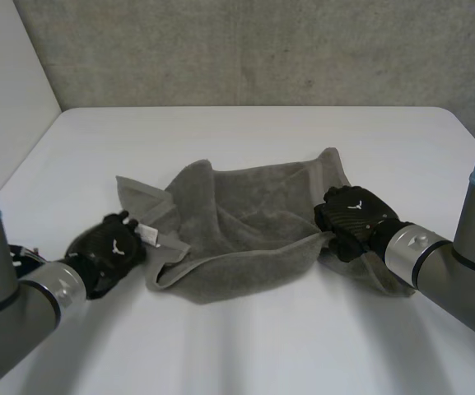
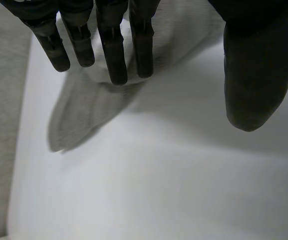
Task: Fold the towel.
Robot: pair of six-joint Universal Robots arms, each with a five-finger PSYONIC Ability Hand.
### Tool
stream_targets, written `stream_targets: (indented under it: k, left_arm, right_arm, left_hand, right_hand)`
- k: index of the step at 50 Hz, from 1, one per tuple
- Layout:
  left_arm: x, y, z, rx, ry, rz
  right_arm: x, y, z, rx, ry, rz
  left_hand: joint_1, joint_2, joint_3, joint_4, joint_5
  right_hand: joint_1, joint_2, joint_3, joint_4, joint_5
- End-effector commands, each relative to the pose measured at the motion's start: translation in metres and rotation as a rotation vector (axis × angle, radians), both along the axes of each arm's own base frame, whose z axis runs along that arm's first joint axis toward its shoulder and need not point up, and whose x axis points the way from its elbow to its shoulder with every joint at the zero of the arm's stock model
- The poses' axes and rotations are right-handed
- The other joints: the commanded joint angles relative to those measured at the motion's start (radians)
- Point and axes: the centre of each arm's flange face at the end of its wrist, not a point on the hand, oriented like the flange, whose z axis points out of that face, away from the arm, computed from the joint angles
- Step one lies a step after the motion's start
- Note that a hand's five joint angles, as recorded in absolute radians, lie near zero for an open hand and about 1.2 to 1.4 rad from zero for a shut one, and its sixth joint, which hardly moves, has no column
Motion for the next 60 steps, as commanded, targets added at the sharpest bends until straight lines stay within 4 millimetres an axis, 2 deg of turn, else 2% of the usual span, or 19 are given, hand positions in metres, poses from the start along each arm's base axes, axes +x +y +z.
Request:
stream_targets:
  k: [1,6,10,13,14,15,16,23,29,34,40,42,47,60]
  left_arm:
    - [0.006,-0.005,0.025,-0.070,0.057,0.051]
    - [0.016,-0.016,0.049,-0.143,0.118,0.110]
    - [0.013,-0.013,0.055,-0.150,0.155,0.107]
    - [0.003,-0.007,0.055,-0.130,0.208,0.085]
    - [-0.010,0.003,0.053,-0.097,0.246,0.030]
    - [-0.010,0.003,0.053,-0.097,0.246,0.029]
    - [-0.021,0.012,0.054,-0.073,0.282,-0.023]
    - [-0.044,0.022,0.028,0.064,0.289,-0.100]
    - [-0.048,0.021,0.024,0.094,0.282,-0.107]
    - [-0.053,0.017,0.012,0.155,0.303,-0.083]
    - [-0.062,0.009,0.002,0.286,0.438,0.012]
    - [-0.064,0.003,-0.007,0.342,0.489,0.074]
    - [-0.065,-0.005,-0.016,0.350,0.500,0.144]
    - [-0.065,-0.012,-0.026,0.305,0.472,0.191]
  right_arm:
    - [0.000,0.000,-0.001,0.000,0.002,0.001]
    - [0.000,-0.001,-0.001,-0.001,0.002,0.001]
    - [0.000,-0.001,0.000,-0.003,0.002,0.001]
    - [0.001,-0.002,0.000,-0.005,0.000,0.000]
    - [0.001,-0.002,0.000,-0.005,0.000,0.000]
    - [0.001,-0.002,0.000,-0.005,0.000,0.000]
    - [0.001,-0.002,0.000,-0.004,-0.001,0.000]
    - [0.001,-0.002,0.000,-0.002,-0.001,0.000]
    - [0.000,-0.003,-0.001,-0.003,0.002,0.000]
    - [0.000,-0.003,-0.003,0.004,0.005,0.000]
    - [0.000,-0.003,-0.005,0.008,0.006,0.000]
    - [0.000,-0.003,-0.005,0.008,0.006,0.000]
    - [0.000,-0.003,-0.005,0.008,0.008,0.001]
    - [-0.001,-0.004,-0.007,0.014,0.009,-0.005]
  left_hand:
    - [0.005,0.013,-0.050,-0.056,0.003]
    - [0.005,0.013,-0.050,-0.056,0.003]
    - [-0.015,-0.007,-0.050,-0.056,-0.018]
    - [-0.030,-0.022,-0.050,-0.056,-0.032]
    - [-0.033,-0.025,-0.050,-0.056,-0.035]
    - [-0.033,-0.025,-0.050,-0.056,-0.035]
    - [-0.042,-0.034,-0.050,-0.056,-0.044]
    - [-0.018,-0.010,-0.050,-0.056,-0.021]
    - [-0.018,-0.010,-0.050,-0.056,-0.021]
    - [-0.001,0.007,-0.050,-0.056,-0.003]
    - [0.064,0.072,-0.050,-0.056,0.062]
    - [0.099,0.107,-0.050,-0.056,0.097]
    - [0.111,0.119,-0.050,-0.056,0.109]
    - [0.143,0.151,-0.050,-0.056,0.141]
  right_hand:
    - [0.123,0.054,-0.035,-0.058,0.073]
    - [0.123,0.054,-0.035,-0.058,0.073]
    - [0.123,0.054,-0.035,-0.058,0.073]
    - [0.123,0.054,-0.035,-0.058,0.073]
    - [0.123,0.054,-0.035,-0.058,0.073]
    - [0.123,0.054,-0.035,-0.058,0.073]
    - [0.123,0.054,-0.035,-0.058,0.073]
    - [0.123,0.054,-0.035,-0.058,0.073]
    - [0.123,0.054,-0.035,-0.058,0.073]
    - [0.123,0.054,-0.035,-0.058,0.073]
    - [0.123,0.054,-0.035,-0.058,0.073]
    - [0.123,0.054,-0.035,-0.058,0.073]
    - [0.123,0.054,-0.035,-0.058,0.073]
    - [0.123,0.054,-0.035,-0.058,0.073]
